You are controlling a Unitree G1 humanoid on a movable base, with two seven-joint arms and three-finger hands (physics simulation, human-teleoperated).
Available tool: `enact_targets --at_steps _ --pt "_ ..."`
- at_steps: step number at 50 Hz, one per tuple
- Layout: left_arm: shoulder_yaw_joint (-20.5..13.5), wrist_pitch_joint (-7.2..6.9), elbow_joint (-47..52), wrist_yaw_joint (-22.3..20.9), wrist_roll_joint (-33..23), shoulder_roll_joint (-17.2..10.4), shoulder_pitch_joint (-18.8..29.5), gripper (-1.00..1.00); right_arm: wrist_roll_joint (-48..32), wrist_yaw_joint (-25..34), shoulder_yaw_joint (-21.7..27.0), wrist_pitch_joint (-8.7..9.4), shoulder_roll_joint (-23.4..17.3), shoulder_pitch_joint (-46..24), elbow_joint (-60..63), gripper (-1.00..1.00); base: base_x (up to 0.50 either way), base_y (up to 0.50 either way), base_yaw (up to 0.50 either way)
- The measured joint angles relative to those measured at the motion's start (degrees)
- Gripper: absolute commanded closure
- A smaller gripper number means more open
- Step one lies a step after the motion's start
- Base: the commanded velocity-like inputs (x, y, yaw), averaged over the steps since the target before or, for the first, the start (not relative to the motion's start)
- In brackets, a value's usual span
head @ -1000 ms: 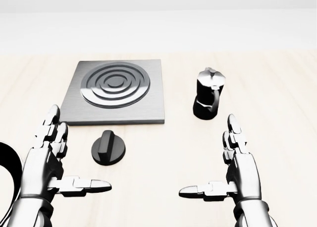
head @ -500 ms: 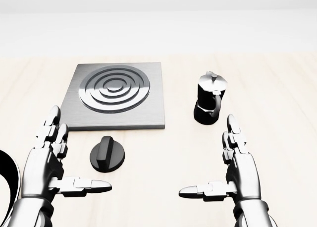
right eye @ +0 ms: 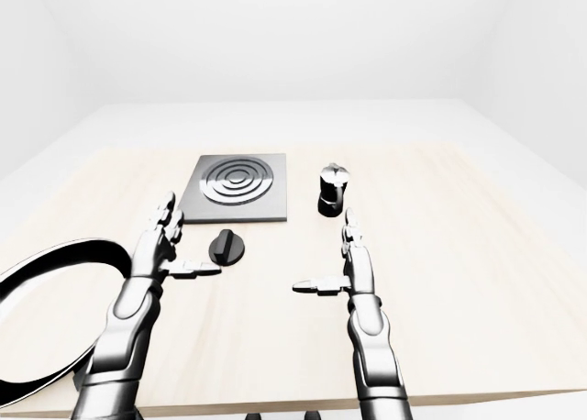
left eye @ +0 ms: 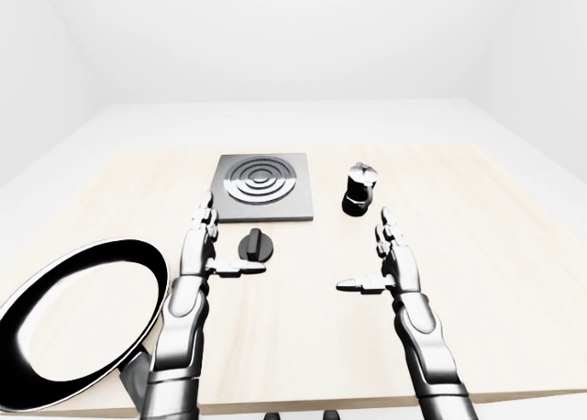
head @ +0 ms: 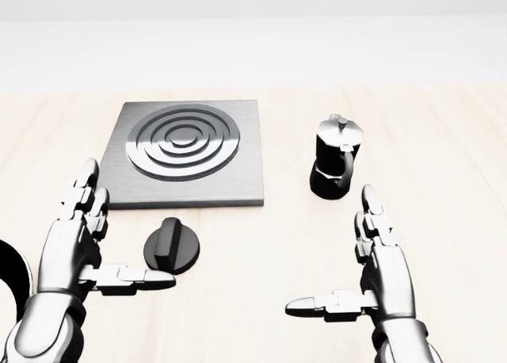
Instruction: Turn on the stove.
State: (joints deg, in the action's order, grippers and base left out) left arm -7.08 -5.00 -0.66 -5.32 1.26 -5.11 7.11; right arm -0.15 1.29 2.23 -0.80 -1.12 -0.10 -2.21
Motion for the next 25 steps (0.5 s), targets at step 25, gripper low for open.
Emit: enact_targets --at_steps 25 --pt "0.2 0.0 -7.3 -2.1 0.5 -1.4 3.7 -1.0 0.2 -0.1 0.1 0.1 -0.1 -0.4 -0.8 -1.0 0.0 0.0 0.0"
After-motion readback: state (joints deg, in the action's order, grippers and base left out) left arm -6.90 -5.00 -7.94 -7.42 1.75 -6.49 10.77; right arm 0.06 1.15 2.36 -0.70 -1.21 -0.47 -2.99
